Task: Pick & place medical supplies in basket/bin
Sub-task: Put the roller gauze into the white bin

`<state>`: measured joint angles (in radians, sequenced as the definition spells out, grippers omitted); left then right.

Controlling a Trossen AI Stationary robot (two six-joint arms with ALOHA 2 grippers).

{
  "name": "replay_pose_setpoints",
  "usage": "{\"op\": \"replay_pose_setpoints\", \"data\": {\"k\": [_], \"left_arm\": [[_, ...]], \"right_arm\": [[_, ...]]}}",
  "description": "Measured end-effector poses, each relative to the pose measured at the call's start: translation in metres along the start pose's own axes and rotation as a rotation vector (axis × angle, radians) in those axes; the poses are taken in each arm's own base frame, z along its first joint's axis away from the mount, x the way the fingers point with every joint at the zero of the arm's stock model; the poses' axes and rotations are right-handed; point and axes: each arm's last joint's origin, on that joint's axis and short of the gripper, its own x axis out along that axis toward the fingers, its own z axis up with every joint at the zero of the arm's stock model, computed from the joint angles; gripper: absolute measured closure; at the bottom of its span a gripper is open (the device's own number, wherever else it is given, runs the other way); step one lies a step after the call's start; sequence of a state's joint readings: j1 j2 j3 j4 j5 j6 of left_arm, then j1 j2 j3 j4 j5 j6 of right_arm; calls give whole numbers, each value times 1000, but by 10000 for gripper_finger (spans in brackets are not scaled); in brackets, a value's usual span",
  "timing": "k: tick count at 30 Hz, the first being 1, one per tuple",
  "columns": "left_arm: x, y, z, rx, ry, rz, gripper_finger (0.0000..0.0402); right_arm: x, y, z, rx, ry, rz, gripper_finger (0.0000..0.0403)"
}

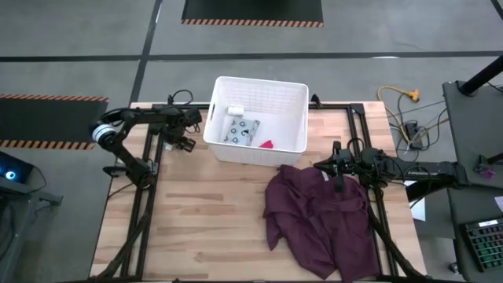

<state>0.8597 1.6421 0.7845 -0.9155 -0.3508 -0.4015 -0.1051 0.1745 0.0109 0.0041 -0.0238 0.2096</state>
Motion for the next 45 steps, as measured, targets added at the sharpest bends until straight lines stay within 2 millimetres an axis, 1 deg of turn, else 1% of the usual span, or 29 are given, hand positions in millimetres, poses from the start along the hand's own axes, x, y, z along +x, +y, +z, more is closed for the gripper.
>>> {"op": "replay_pose_setpoints", "data": {"k": [7,10,11,13,17,20,22,25,27,31,34,36,38,42,45], "left_arm": [[-5,1,0,-13,-25,-33,308],[-13,7,-5,-22,-38,-40,343],[-16,10,-9,-25,-27,-25,351],[-26,19,-18,-59,-39,-18,361],[-51,33,-32,-165,-153,-90,361],[-74,45,-43,-233,-258,-217,359],[-92,54,-50,-289,-344,-319,359],[-128,71,-61,-379,-521,-484,359],[-154,83,-68,-408,-668,-602,359],[-203,102,-81,-331,-975,-839,359],[-229,109,-87,-244,-1093,-945,361],[-240,108,-87,-195,-1127,-990,363],[-253,102,-83,-111,-1178,-1060,363],[-280,75,-75,133,-1275,-1265,364],[-293,52,-65,203,-1304,-1294,364]], "right_arm": [[0,0,0,0,0,0,394],[0,0,0,0,0,0,394],[0,0,0,0,1,0,394],[0,0,0,0,1,0,394],[0,0,0,0,4,-1,394],[0,0,0,0,6,-1,394],[0,0,0,0,6,-1,394],[0,0,0,0,6,-1,394],[0,0,0,0,6,-1,394],[0,0,0,-3,6,-1,394],[0,0,0,-3,6,-1,394],[0,0,0,-3,6,-1,394],[0,0,0,-3,6,-1,394],[0,0,0,4,6,-1,394],[0,0,0,17,6,-1,394]]}}
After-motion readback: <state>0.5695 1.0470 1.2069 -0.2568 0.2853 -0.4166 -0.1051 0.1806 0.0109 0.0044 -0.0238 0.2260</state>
